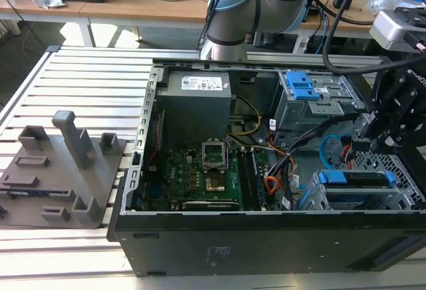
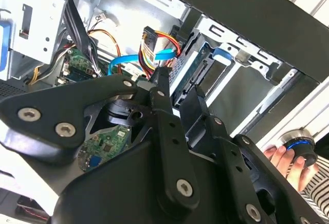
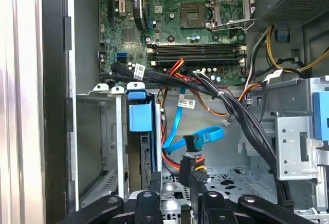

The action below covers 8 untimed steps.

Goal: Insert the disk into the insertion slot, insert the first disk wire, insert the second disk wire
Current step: 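Insert the first disk wire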

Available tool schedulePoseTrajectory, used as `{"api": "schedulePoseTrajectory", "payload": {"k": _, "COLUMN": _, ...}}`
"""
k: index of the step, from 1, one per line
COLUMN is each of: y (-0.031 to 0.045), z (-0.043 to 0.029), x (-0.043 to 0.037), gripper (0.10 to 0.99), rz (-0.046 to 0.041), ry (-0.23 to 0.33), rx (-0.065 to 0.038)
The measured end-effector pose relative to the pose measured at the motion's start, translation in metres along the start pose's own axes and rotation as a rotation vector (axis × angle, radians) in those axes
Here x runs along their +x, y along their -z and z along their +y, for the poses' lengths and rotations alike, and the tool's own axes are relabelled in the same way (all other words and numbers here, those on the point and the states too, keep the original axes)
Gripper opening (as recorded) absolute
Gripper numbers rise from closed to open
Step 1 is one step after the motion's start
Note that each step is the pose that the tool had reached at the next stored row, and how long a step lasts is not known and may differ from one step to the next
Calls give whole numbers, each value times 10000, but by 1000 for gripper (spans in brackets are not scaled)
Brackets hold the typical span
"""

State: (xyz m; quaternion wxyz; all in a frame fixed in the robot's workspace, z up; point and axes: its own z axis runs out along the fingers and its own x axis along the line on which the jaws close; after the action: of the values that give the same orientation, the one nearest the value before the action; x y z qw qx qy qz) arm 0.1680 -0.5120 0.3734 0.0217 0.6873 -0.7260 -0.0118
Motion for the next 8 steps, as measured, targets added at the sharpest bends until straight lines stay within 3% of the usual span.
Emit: {"api": "schedulePoseTrajectory", "payload": {"k": 8, "y": -1, "z": 3, "x": -57, "gripper": 361, "rz": -1, "ry": 0, "rx": 1}}
